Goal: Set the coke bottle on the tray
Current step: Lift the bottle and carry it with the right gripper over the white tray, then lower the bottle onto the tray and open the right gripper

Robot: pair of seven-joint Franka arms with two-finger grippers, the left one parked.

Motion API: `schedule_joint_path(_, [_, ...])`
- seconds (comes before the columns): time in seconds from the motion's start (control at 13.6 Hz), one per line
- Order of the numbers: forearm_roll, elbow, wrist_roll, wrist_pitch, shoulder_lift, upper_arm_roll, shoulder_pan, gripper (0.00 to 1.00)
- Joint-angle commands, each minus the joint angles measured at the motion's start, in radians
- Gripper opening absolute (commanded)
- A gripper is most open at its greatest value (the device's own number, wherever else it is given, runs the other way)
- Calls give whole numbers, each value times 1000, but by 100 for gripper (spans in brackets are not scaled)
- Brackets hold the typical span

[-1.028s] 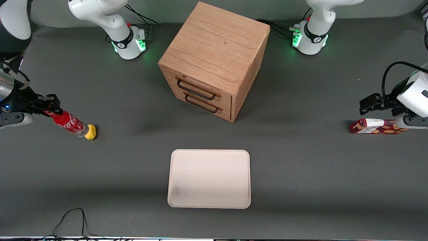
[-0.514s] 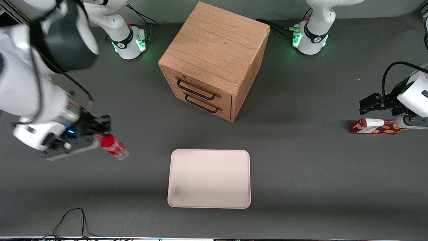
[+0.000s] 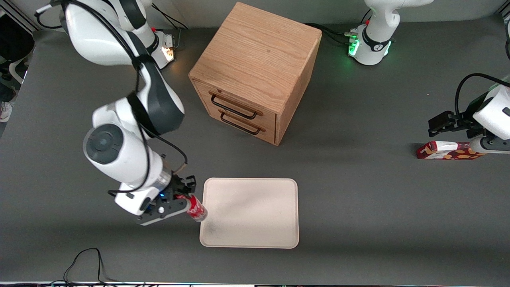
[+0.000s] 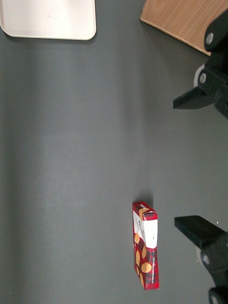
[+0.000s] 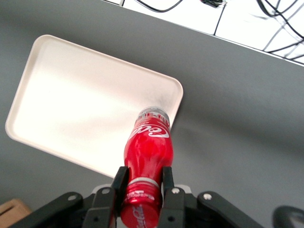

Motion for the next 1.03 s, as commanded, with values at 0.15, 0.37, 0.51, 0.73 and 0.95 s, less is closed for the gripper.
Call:
schedule_joint_path(0.15, [-66, 66, 40, 143, 124, 17, 11, 0])
schedule_joint_path(0.37, [-91, 41, 39, 224, 150, 18, 11, 0])
schedule_joint_path(0.51, [-91, 18, 37, 262, 155, 18, 10, 4])
schedule_joint_path(0.73, [-91, 9, 40, 266, 155, 18, 10, 14])
schedule_joint_path(0.95, [-80, 3, 45, 261, 150, 18, 7, 19])
